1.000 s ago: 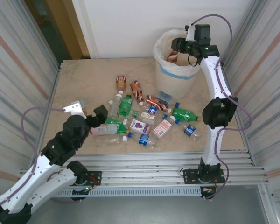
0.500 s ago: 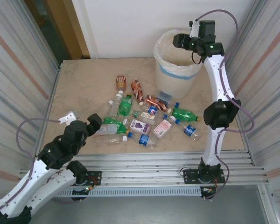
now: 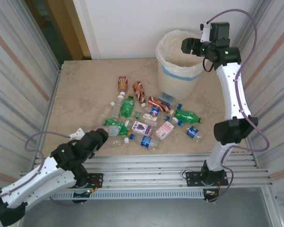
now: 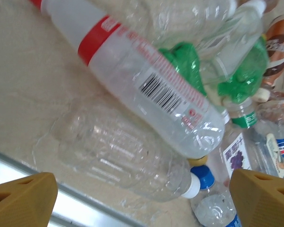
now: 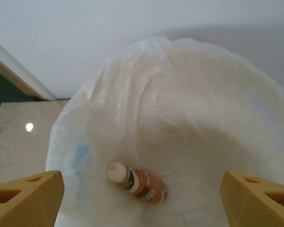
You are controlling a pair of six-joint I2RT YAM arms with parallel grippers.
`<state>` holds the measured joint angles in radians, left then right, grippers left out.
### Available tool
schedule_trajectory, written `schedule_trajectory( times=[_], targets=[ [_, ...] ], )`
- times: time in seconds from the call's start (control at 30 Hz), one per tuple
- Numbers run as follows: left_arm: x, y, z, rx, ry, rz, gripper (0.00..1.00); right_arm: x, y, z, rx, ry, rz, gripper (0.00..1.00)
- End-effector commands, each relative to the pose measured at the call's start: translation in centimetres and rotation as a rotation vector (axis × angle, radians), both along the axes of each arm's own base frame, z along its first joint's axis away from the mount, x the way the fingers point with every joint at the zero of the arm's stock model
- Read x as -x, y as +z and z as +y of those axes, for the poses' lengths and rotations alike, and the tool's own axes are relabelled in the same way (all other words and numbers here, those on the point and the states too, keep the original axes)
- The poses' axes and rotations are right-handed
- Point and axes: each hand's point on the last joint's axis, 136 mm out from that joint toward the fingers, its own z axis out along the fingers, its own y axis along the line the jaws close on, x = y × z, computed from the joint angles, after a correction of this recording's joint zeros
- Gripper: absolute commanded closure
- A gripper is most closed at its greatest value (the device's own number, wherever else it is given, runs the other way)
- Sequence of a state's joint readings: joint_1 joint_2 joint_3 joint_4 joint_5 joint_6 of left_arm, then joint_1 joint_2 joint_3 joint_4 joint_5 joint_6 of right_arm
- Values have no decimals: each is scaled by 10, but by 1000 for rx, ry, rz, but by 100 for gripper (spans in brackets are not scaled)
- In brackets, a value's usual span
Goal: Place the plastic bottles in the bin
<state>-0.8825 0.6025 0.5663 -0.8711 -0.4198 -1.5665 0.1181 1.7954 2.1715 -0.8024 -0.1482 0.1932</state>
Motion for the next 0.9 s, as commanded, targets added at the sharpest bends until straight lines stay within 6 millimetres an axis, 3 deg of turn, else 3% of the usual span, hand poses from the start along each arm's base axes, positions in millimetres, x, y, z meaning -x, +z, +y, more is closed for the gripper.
schedule_trajectory(
  times=[0.0,0.2,0.33,0.57,0.87],
  targets=[
    [8,-20,7,-4,121,76,9,24,3,-2,41,-13,-5,11],
    [-1,-39,-16,49,107,66,13,55,-8,-3,59,-25,6,0],
    [-8,-52,-29,106,108,45,15,70,-26,-5,67,-29,41,2],
    [-12,-60,-28,97,138,36,17,84,-46,-7,73,-25,82,2],
    [-9,-77,-22,74,172,73,20,86,-54,-3,55,-20,98,2]
  ],
)
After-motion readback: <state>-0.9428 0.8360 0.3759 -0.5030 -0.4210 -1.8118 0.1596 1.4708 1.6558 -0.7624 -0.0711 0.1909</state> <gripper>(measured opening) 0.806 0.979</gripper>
